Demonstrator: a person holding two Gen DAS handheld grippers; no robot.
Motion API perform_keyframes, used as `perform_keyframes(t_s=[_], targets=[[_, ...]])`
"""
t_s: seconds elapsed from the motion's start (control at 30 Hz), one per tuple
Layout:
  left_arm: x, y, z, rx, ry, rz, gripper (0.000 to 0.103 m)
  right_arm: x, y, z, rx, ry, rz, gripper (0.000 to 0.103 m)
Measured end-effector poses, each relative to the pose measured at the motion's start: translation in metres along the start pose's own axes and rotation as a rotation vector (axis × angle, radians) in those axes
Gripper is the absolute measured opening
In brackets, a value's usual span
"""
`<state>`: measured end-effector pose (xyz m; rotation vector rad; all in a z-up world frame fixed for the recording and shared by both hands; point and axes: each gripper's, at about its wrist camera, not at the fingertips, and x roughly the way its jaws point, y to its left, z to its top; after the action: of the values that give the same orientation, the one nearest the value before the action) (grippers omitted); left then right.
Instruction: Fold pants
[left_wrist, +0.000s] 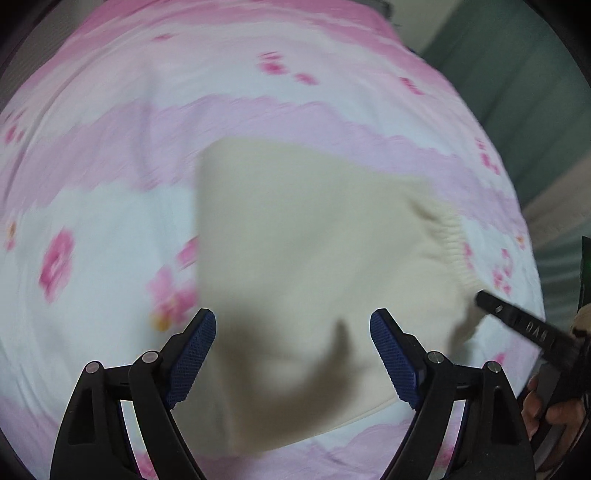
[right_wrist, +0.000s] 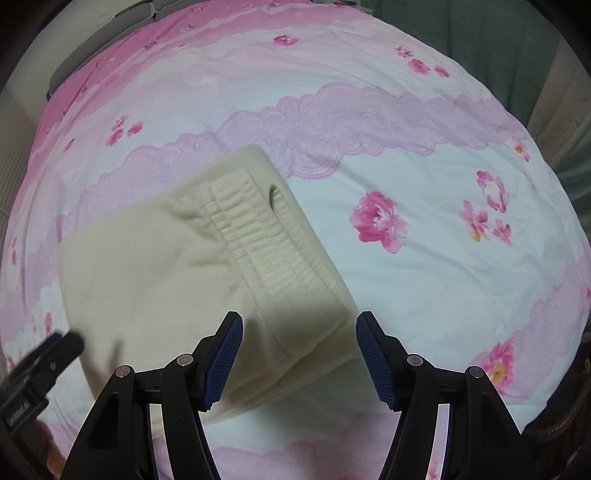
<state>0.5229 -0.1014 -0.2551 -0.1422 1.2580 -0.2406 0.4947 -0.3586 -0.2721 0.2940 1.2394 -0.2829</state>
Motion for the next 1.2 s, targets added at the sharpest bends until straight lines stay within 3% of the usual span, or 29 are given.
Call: perform_keyframes(t_s=[0.2, 0.27, 0.4, 0.47, 0.83, 1.0, 1.07, 1.2], targets=[[0.009, 0.031, -0.025, -0.073, 0.069, 0.074, 0.086, 0.033, -0.020, 0.004, 0.102, 0.039, -0.002, 0.065], [0.011, 0.032, -0.031, -0.071, 0.087, 0.089, 0.086, 0.044, -0.030, 0.000, 0.141, 0.059, 0.022, 0.065], [0.013, 0.025, -0.038, -0.043, 0.112, 0.117, 0.086, 0.059, -0.039, -0.009, 0.126, 0.073, -0.048, 0.065], [0.012, 0.019, -0.039, -0.024, 0.121, 0.119, 0.086, 0.061, -0.046, -0.012, 0.150, 0.074, -0.031, 0.065], [-0.025, -0.001, -0.034, 0.037, 0.039, 0.115, 0.092, 0.025, -0.062, -0.019, 0.142, 0.069, -0.089, 0.067], [-0.043, 0.005, -0.048, 0.015, 0.029, 0.113, 0.094, -0.001, -0.060, -0.033, 0.124, 0.038, -0.002, 0.068], [-0.050, 0.005, -0.054, 0.009, 0.025, 0.114, 0.094, -0.012, -0.060, -0.041, 0.146, 0.026, 0.062, 0.078], [-0.057, 0.006, -0.068, 0.019, 0.022, 0.154, 0.097, -0.019, -0.058, -0.051, 0.202, -0.029, 0.174, 0.084]])
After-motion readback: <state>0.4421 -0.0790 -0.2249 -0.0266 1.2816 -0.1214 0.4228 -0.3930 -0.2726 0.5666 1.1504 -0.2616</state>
